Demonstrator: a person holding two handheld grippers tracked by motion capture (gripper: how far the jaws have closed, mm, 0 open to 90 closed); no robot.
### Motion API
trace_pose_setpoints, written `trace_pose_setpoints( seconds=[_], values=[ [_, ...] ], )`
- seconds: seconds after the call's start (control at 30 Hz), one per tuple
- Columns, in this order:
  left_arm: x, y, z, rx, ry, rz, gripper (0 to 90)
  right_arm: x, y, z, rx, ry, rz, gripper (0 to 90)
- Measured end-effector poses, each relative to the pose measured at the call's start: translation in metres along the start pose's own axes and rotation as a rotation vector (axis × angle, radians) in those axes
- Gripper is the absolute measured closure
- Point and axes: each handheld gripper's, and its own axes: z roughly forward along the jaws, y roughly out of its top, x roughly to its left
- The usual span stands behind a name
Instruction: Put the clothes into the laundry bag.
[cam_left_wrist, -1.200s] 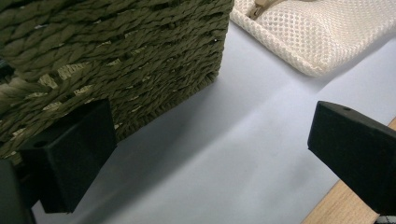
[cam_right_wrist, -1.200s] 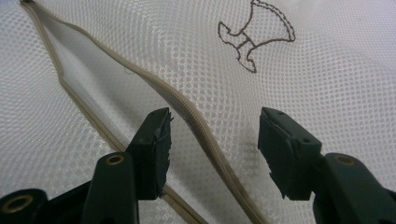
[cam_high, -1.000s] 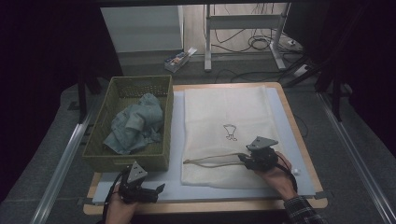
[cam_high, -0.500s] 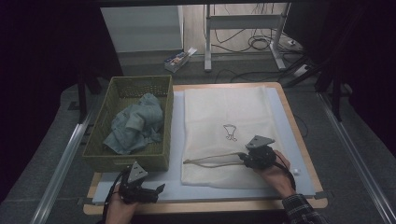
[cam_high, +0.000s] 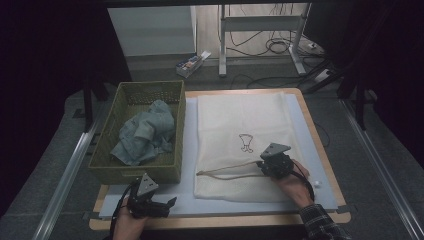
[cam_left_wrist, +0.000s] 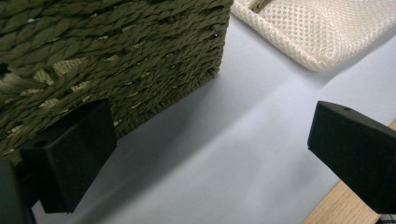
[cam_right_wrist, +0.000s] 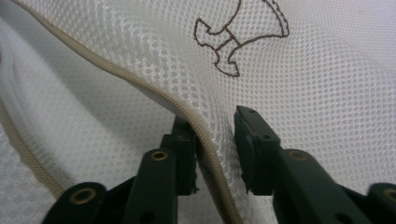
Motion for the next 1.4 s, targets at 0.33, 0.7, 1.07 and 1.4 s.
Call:
trace_pose_setpoints(
  seconds=[0.33,0.7,1.07,1.4],
  values=[
    [0.000,0.000,0.000,-0.001,-0.004,-0.009,0.9,-0.004,0.004,-0.004,-0.022,0.023,0.014,82.1],
    [-0.002,0.002,-0.001,-0.007,-0.009,-0.016,1.4,-0.010,0.015,-0.020,-0.106,0.037,0.035,83.2],
    [-0.003,0.003,-0.002,-0.009,0.002,-0.010,1.9,-0.010,0.035,-0.034,-0.148,0.034,-0.008,83.5],
    [-0.004,0.003,-0.002,-0.008,0.007,-0.002,1.9,-0.009,0.055,-0.043,-0.169,-0.008,-0.026,83.6]
  ],
)
